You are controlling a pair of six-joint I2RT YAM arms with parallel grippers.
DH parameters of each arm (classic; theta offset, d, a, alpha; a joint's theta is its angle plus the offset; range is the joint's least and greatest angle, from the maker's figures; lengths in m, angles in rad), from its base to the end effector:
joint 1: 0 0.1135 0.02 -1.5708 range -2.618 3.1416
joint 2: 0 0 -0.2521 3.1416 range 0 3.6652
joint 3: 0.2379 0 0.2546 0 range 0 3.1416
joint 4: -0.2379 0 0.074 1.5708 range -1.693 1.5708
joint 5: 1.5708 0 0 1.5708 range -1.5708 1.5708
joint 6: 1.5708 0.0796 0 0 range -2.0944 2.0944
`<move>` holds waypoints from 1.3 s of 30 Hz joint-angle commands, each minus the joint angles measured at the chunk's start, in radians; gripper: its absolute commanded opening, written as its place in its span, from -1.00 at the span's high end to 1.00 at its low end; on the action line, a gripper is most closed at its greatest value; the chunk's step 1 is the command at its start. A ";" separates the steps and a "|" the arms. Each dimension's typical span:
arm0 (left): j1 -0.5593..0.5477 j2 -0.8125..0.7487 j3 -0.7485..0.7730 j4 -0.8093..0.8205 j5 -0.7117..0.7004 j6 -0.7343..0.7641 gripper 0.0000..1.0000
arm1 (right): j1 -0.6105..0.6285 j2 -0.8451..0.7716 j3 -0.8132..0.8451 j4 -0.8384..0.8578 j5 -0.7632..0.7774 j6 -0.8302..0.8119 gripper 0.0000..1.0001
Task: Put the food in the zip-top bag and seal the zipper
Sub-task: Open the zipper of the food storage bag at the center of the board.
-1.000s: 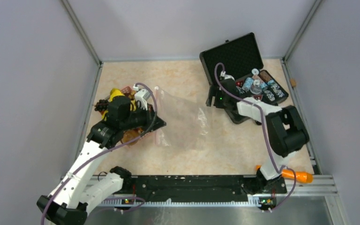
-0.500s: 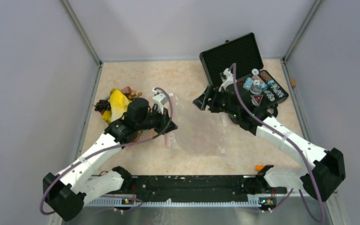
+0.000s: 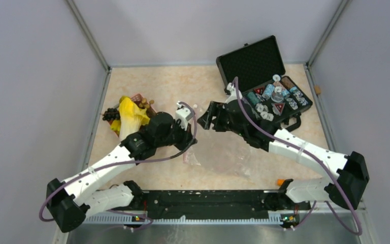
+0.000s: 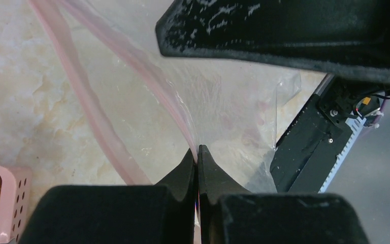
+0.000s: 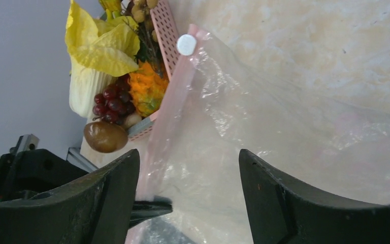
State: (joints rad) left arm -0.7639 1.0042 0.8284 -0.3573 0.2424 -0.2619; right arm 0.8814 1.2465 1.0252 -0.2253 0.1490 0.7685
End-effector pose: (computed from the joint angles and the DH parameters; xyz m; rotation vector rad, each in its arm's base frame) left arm 0.1811 -0.1999 0.2651 0.6959 2.0968 -0.8515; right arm 0.2203 0.2486 0.2907 -0.0202 2.1300 0.8766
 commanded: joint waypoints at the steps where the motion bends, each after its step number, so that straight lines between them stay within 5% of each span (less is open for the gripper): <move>1: -0.045 0.016 0.041 0.051 -0.086 0.008 1.00 | 0.061 0.010 0.069 -0.004 0.050 0.036 -0.40; 22: -0.176 0.046 0.098 0.029 -0.307 0.025 1.00 | 0.103 0.087 0.139 -0.145 0.113 0.028 -0.21; 33: -0.212 0.046 0.108 0.030 -0.337 0.036 1.00 | 0.120 0.101 0.151 -0.195 0.196 0.009 0.35; 35: -0.214 0.041 0.102 0.030 -0.346 0.034 1.00 | 0.120 0.086 0.138 -0.165 0.187 0.007 0.70; 39: -0.215 0.034 0.095 0.033 -0.359 0.033 1.00 | 0.119 0.061 0.119 -0.139 0.174 0.008 0.97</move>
State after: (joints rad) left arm -0.9741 1.0588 0.8921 -0.3656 -0.0803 -0.2359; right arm 0.9920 1.3514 1.1339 -0.3889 0.2981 0.7853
